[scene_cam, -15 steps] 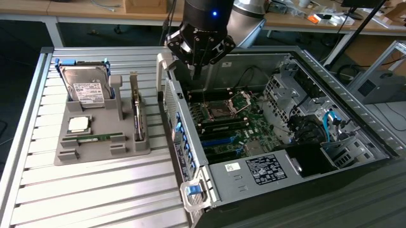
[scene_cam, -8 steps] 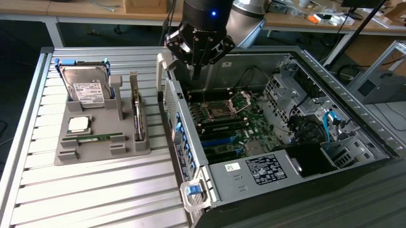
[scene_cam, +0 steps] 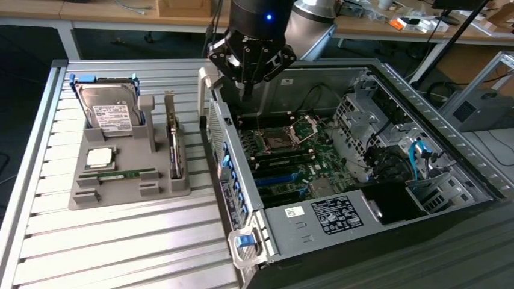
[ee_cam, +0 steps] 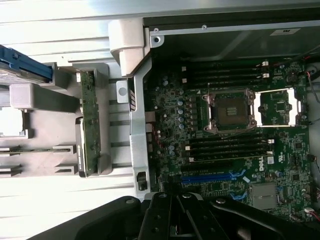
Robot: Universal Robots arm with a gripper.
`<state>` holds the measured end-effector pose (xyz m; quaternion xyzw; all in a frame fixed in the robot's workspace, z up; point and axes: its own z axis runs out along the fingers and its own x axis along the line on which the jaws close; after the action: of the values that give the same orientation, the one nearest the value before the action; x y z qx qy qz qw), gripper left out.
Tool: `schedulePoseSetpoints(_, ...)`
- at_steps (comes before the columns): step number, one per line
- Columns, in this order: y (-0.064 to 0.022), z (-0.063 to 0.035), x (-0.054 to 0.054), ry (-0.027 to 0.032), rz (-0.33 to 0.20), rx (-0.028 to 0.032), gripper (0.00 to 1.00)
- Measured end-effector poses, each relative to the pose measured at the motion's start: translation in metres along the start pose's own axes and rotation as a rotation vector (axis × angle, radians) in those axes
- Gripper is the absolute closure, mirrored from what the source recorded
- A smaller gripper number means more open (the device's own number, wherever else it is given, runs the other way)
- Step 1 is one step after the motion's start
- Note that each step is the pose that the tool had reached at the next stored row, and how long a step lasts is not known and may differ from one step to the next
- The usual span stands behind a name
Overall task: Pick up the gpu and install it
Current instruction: 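Reach for the gpu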
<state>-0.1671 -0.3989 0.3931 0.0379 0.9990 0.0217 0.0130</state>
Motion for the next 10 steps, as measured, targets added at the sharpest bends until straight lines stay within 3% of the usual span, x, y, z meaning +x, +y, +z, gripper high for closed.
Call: schedulePoseSetpoints(10,-0.0002,0.0000,0.0022,-0.0001,0.000,0.0000,0.89)
